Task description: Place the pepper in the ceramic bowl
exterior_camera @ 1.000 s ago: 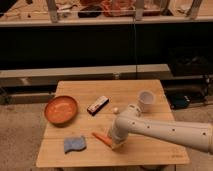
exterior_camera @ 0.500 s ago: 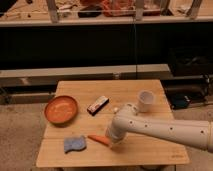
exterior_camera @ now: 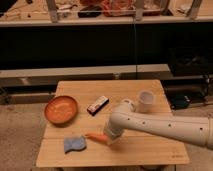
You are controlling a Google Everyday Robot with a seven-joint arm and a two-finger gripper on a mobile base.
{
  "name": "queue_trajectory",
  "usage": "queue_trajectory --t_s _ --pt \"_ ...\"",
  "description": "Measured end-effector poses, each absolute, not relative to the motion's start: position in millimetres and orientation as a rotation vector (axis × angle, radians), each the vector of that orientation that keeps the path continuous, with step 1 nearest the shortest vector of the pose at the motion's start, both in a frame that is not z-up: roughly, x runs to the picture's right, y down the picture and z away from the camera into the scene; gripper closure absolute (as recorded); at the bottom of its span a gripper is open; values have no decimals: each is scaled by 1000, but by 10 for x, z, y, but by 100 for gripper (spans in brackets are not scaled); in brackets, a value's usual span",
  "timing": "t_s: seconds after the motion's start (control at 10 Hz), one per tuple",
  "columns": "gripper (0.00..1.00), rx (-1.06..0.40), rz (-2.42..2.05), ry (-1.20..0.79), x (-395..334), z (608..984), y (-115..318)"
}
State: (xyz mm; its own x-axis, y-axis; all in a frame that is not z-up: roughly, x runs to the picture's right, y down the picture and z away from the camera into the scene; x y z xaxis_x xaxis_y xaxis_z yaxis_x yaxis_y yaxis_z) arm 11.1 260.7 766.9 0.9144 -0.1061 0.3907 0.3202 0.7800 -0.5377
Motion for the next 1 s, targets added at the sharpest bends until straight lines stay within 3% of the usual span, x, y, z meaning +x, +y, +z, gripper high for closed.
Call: queue_trajectory --t_s 1.0 --pt "95 -586 -285 -363 -261 7759 2114"
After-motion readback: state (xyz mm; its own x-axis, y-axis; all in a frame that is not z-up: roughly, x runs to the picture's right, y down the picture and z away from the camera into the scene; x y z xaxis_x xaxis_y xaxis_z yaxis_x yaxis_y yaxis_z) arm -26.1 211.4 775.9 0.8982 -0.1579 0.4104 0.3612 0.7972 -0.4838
